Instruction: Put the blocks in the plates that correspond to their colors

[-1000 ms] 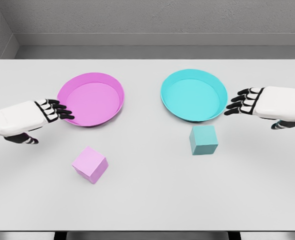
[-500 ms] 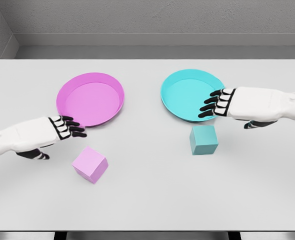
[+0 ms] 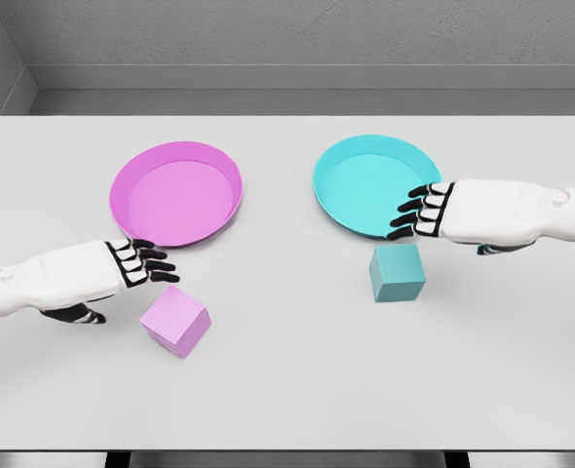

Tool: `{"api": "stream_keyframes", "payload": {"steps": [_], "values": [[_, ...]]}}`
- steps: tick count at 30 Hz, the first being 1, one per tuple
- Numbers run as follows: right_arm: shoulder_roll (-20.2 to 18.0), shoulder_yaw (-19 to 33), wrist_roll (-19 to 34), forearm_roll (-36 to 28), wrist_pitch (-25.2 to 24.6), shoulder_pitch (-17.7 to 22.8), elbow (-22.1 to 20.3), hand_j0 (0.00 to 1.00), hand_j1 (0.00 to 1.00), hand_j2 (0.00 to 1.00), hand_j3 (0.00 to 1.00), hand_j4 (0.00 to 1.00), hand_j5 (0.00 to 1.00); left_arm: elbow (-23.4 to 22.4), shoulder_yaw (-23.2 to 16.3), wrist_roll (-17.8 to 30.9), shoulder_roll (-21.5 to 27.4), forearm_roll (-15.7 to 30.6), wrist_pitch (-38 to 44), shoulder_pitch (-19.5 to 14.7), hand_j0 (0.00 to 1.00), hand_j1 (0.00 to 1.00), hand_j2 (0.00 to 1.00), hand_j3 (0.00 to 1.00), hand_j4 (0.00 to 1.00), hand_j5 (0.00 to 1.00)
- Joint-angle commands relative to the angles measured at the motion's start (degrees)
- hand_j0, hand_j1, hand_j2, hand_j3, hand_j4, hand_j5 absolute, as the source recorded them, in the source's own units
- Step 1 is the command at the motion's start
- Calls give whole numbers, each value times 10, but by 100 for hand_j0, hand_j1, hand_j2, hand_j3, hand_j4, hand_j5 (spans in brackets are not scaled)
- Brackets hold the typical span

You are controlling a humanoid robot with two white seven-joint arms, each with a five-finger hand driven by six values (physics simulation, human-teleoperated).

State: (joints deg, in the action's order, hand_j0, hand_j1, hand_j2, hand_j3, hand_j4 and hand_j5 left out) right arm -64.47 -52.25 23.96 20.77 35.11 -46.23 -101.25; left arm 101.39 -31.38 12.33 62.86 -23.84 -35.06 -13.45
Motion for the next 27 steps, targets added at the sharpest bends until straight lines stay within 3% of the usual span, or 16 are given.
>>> {"api": "stream_keyframes", "payload": {"steps": [1, 16, 27], "values": [[1, -2, 0, 21, -1, 0, 0, 100, 100, 100, 100, 100, 100, 7, 0, 0, 0, 4, 1, 0, 100, 100, 100, 100, 100, 100], [78, 7, -1, 50, -1, 2, 0, 100, 100, 100, 100, 100, 100, 14, -3, 5, -18, 0, 1, 0, 100, 100, 100, 100, 100, 100], [71, -15, -1, 99, -1, 16, 5, 100, 100, 100, 100, 100, 100, 17, -3, 8, -24, -1, 1, 0, 100, 100, 100, 100, 100, 100]]}}
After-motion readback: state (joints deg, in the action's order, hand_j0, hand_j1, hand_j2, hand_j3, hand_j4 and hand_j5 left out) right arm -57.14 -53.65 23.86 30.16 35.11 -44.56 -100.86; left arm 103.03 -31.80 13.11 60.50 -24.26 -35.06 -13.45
